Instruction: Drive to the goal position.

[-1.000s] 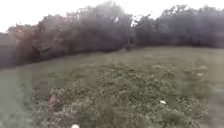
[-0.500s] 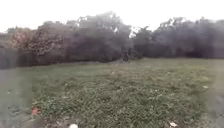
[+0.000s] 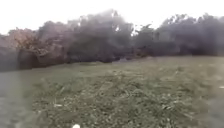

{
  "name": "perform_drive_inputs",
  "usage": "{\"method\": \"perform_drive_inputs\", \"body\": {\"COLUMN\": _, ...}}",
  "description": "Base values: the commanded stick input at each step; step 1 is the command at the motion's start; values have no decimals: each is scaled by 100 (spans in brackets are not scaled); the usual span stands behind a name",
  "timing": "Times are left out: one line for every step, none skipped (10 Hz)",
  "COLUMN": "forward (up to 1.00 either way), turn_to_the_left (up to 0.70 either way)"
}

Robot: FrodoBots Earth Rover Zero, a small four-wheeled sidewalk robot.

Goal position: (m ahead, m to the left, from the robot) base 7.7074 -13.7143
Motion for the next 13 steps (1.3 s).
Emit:
{"method": "perform_drive_inputs", "body": {"forward": 70, "turn_to_the_left": 0}}
{"method": "perform_drive_inputs", "body": {"forward": 70, "turn_to_the_left": -13}}
{"method": "perform_drive_inputs", "body": {"forward": 70, "turn_to_the_left": -13}}
{"method": "perform_drive_inputs", "body": {"forward": 70, "turn_to_the_left": -13}}
{"method": "perform_drive_inputs", "body": {"forward": 70, "turn_to_the_left": 0}}
{"method": "perform_drive_inputs", "body": {"forward": 70, "turn_to_the_left": 0}}
{"method": "perform_drive_inputs", "body": {"forward": 70, "turn_to_the_left": 0}}
{"method": "perform_drive_inputs", "body": {"forward": 70, "turn_to_the_left": 0}}
{"method": "perform_drive_inputs", "body": {"forward": 70, "turn_to_the_left": -5}}
{"method": "perform_drive_inputs", "body": {"forward": 70, "turn_to_the_left": -10}}
{"method": "perform_drive_inputs", "body": {"forward": 70, "turn_to_the_left": -13}}
{"method": "perform_drive_inputs", "body": {"forward": 70, "turn_to_the_left": -13}}
{"method": "perform_drive_inputs", "body": {"forward": 70, "turn_to_the_left": -13}}
